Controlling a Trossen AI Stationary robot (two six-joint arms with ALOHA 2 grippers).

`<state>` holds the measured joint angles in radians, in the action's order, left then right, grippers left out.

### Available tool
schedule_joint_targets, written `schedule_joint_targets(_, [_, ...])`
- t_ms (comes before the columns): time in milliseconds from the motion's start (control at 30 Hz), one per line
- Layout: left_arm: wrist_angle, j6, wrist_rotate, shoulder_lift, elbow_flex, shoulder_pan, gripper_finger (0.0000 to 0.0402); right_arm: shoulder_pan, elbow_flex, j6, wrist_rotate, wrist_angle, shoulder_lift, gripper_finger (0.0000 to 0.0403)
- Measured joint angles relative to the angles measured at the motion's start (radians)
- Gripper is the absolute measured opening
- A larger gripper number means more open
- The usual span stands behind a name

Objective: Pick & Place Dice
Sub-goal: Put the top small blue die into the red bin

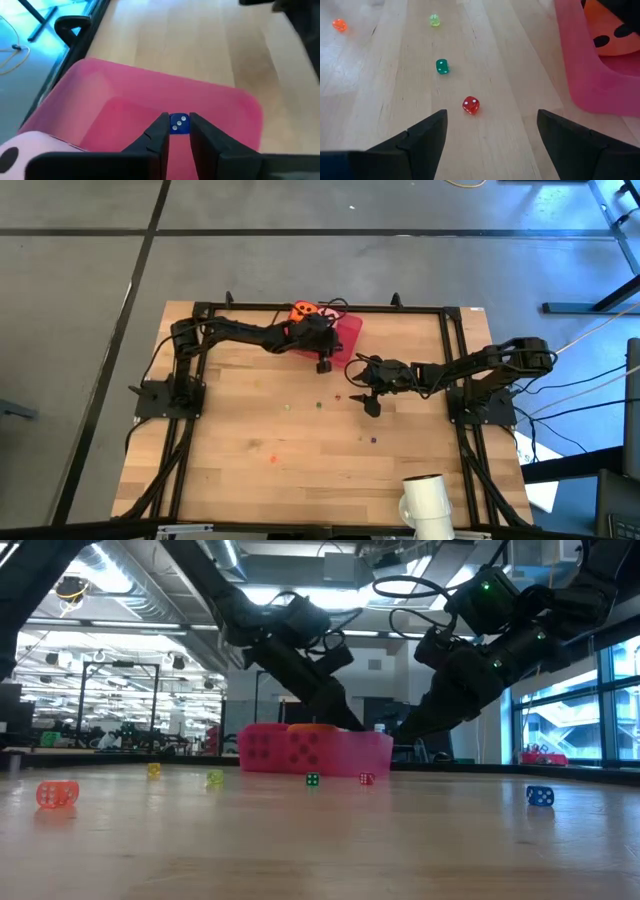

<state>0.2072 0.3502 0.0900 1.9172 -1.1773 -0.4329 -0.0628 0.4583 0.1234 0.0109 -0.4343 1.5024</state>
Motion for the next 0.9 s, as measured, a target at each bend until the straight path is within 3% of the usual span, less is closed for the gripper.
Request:
schedule_joint_targets(467, [-0.005, 0.043, -0.028, -0.004, 0.001, 0.016, 0.014, 0.0, 0.0, 0.0, 0.0, -0.001, 0.0, 0.0306])
schedule_joint_targets(667, [-0.002, 0.06, -0.137, -0.004, 0.001, 0.032, 0.0154, 0.0, 0.0, 0.0, 0.0, -0.001, 0.0, 0.0306])
schedule_joint_targets(900, [-0.018, 0.021, -0.159, -0.009, 0.003, 0.059, 0.0148, 0.0, 0.0, 0.0, 0.0, -0.001, 0.0, 0.0306])
